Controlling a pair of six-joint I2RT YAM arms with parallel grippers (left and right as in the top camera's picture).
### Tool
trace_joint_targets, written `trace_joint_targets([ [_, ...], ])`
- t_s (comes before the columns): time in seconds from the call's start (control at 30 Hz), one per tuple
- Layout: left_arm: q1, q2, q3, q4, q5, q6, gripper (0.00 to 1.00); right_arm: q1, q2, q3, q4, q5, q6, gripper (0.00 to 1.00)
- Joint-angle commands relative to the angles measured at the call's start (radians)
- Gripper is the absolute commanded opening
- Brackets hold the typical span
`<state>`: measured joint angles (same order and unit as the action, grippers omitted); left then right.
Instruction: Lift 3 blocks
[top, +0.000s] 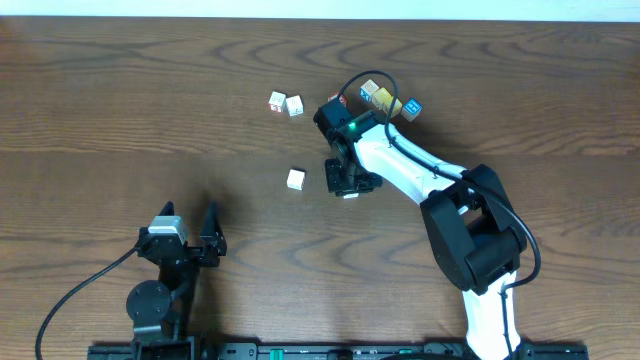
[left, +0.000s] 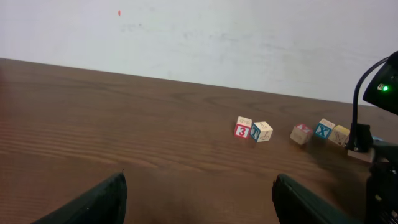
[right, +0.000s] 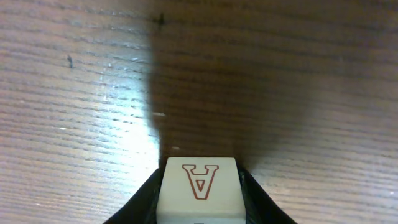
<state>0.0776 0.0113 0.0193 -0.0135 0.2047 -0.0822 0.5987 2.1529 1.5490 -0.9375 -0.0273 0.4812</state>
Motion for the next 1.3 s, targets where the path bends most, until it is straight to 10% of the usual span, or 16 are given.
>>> trace_joint_targets([
  [0.0,0.005,-0.001,-0.015,-0.035,0.023,-0.006,0.75,-0.007,0.018,0.008,-0.019,-0.007,-0.008,0.24],
  [1.27,0.005,-0.001,-0.015,-0.035,0.023,-0.006,0.75,-0.311,0.019,0.042,-0.143,0.106,-0.131,0.26],
])
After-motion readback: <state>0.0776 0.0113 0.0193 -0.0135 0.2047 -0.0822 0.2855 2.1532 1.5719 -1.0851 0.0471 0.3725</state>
